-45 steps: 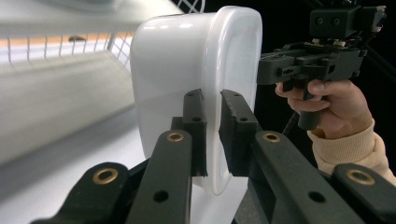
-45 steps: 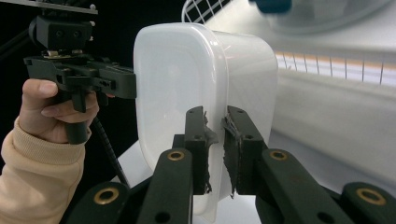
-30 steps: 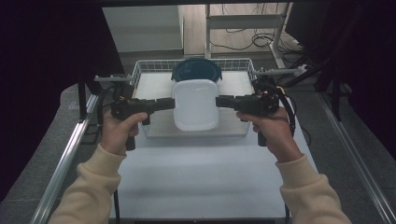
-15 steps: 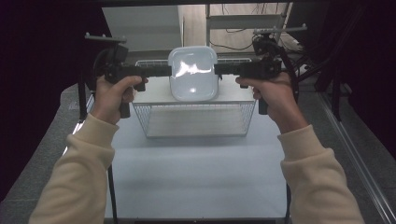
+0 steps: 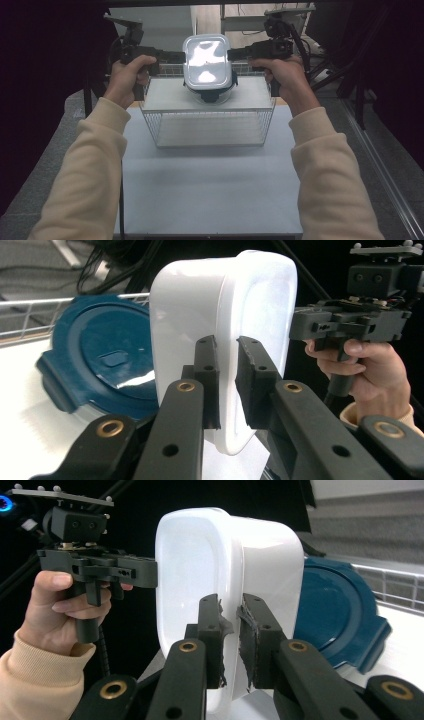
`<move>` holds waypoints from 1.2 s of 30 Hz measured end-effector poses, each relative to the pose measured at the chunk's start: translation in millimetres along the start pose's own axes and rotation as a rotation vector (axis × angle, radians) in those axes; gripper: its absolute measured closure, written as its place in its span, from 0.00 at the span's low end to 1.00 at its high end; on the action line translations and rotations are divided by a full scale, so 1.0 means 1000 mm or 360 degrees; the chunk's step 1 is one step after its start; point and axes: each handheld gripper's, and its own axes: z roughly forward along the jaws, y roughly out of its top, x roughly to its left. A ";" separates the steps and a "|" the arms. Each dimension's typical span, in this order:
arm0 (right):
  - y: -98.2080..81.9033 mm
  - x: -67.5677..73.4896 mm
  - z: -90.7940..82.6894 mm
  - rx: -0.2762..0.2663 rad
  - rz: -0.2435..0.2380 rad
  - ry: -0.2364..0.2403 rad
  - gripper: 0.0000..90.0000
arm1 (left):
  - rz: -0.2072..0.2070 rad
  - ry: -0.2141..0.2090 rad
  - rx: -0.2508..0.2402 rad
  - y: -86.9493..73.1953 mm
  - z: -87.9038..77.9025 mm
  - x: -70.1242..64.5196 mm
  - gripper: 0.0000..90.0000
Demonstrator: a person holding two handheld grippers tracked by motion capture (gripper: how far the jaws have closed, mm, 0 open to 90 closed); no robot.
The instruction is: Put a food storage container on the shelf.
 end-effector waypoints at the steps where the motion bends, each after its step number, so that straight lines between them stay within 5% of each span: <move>1: 0.000 0.000 0.000 0.0000 0.0000 0.0000 0.88 | 0.0000 0.0000 0.0000 0.000 0.000 0.000 0.89; 8: 0.006 -0.029 0.017 0.0049 0.0111 -0.0025 0.88 | -0.0095 0.0026 0.0009 0.007 0.017 0.019 0.89; 12: 0.009 -0.048 0.021 0.0041 0.0217 0.0033 0.86 | -0.0146 0.0017 -0.0020 0.011 0.023 0.024 0.88; 20: 0.014 -0.086 0.040 0.0006 0.0462 0.0170 0.82 | -0.0348 0.0037 -0.0102 0.017 0.037 0.048 0.85; 23: 0.014 -0.094 0.046 0.0013 0.0491 0.0133 0.82 | -0.0367 0.0073 -0.0091 0.018 0.041 0.053 0.85; 28: 0.013 -0.100 0.047 -0.0009 0.0535 0.0181 0.81 | -0.0397 0.0002 -0.0130 0.017 0.043 0.062 0.86; 31: 0.012 -0.100 0.047 -0.0014 0.0534 0.0192 0.79 | -0.0382 0.0023 -0.0143 0.016 0.043 0.061 0.85; 33: 0.012 -0.099 0.047 -0.0030 0.0520 0.0181 0.69 | -0.0361 0.0062 -0.0163 0.015 0.042 0.059 0.78; 34: 0.010 -0.096 0.043 -0.0084 0.0509 0.0173 0.57 | -0.0347 0.0077 -0.0177 0.014 0.041 0.058 0.67; 36: 0.010 -0.094 0.040 -0.0101 0.0483 0.0145 0.53 | -0.0318 0.0099 -0.0200 0.011 0.036 0.055 0.62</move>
